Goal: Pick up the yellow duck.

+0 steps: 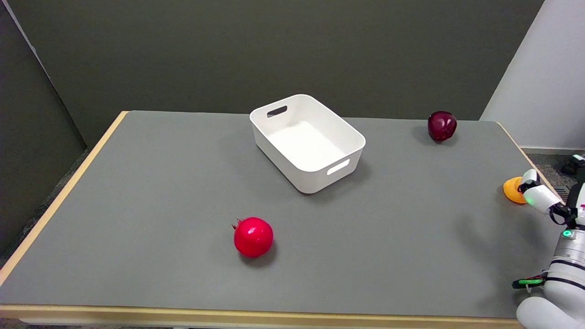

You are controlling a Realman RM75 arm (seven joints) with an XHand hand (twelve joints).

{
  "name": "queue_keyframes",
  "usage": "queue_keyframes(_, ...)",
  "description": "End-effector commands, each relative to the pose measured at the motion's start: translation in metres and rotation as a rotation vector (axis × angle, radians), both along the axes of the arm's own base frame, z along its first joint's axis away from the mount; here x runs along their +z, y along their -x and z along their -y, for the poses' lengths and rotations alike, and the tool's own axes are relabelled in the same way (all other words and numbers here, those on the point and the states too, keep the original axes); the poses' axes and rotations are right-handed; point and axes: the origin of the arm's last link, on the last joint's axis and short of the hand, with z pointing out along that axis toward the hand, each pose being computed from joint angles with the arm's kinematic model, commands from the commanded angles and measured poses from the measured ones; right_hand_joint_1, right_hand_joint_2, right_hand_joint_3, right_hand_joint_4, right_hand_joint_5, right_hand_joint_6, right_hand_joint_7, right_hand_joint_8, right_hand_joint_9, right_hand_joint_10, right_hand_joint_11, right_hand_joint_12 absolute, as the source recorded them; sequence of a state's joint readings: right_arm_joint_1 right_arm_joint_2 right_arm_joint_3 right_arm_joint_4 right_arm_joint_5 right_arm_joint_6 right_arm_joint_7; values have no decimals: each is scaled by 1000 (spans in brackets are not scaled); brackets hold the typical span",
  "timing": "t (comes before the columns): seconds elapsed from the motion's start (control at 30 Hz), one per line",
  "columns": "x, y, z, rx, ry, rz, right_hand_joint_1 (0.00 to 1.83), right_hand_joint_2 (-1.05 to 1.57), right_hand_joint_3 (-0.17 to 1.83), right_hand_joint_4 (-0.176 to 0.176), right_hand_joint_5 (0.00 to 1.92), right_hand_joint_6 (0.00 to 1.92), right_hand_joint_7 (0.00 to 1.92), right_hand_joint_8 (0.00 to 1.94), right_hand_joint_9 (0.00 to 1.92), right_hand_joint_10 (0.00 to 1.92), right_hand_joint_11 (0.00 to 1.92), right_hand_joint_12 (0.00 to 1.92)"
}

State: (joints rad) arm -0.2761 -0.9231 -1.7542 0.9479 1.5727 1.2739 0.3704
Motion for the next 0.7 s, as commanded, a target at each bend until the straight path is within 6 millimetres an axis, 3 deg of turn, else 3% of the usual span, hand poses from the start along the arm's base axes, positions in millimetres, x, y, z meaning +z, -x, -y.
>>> queue_keyframes(0.03,11,31,14,-126,8,127,560,615,959,-81,186,456,240,458,115,723,-1,1079)
queue_keyframes(0.47,14,39,15,-159,0,168,551,584,952,-77,131,438,128,394,25,674,-1,1004)
queue_keyframes(0.7,13,41,18,-167,-8,173,559,627,851,-76,160,355,164,299,27,662,-1,975)
